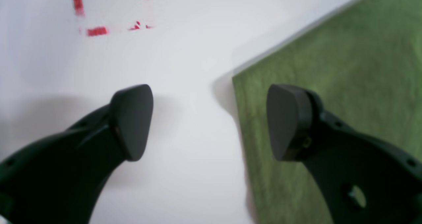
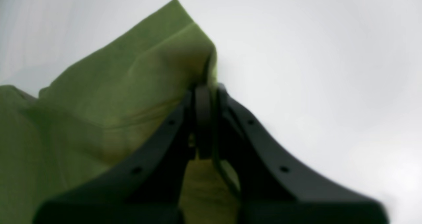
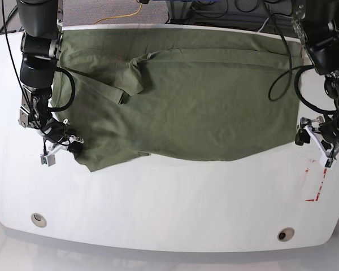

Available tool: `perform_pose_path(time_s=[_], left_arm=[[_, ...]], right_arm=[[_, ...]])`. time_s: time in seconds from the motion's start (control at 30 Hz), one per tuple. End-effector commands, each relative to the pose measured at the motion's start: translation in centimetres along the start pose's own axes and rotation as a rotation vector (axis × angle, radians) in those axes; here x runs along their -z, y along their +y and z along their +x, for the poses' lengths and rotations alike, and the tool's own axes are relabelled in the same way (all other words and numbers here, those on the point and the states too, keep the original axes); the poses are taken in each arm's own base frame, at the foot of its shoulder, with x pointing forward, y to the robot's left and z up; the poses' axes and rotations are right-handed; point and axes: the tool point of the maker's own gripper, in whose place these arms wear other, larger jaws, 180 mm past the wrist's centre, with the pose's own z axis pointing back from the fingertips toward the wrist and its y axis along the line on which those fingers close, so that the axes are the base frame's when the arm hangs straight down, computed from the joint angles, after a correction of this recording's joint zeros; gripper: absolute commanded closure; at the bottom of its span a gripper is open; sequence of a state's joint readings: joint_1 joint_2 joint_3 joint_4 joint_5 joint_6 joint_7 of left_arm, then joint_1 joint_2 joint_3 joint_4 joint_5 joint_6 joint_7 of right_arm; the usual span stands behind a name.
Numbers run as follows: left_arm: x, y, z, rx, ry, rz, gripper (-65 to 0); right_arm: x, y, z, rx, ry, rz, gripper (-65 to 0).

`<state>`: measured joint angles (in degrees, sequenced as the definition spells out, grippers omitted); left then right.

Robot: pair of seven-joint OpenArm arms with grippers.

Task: Layout the t-shirt on the table in an organized manner, then fold the t-shirt properly

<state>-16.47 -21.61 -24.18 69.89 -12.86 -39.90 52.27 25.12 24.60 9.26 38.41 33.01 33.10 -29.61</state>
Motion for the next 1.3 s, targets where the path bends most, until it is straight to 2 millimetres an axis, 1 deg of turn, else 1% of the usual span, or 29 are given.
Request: perform_pose_path(time_s=[0.0,0.13,0.23,0.3,0.4,0.6,0.7,0.9,1.17,1.27], left_arm=[[0.3,-0.2,1.9,-0.024,-0.053,-0.021,-51.1],[1.2,-0.7,1.0,-0.048,-0.027,-0.046,-51.1],[2.4,-2.4,0.4,-0.075,-0.021,-0.088,-51.1],[3.0,-3.4,0.5,-0.088,-0.035,-0.112,-51.1],[3.6,-4.2,0.1,-0.078,-0.022,-0.132,-51.1],[3.9,-4.8,-0.3,-0.072,-0.009,-0.143,-51.1],[4.1,-5.4,-0.3,-0.073,-0.01,-0.155,-51.1],[4.1,-5.3,0.1,-0.075,-0.029,-0.153,-51.1],[3.7,-4.3,0.2,-0.092,-0.043,-0.135,-51.1],[3.4,-3.6,0.2,-0.09,-0.043,-0.121,-51.1]], right_arm=[[-0.5,0.0,2.4,-0.019,-0.053,0.004,-0.2],[-0.5,0.0,2.4,-0.019,-0.053,0.004,-0.2],[-0.5,0.0,2.4,-0.019,-0.053,0.004,-0.2],[-0.5,0.0,2.4,-0.018,-0.053,0.005,-0.2],[-0.5,0.0,2.4,-0.018,-0.053,0.005,-0.2],[-0.5,0.0,2.4,-0.019,-0.053,0.004,-0.2],[-0.6,-0.1,2.5,-0.019,-0.053,0.003,-0.3],[-0.5,0.0,2.4,-0.019,-0.053,0.004,-0.3],[-0.5,0.1,2.4,-0.019,-0.053,0.007,-0.3],[-0.5,0.1,2.4,-0.019,-0.053,0.007,-0.3]])
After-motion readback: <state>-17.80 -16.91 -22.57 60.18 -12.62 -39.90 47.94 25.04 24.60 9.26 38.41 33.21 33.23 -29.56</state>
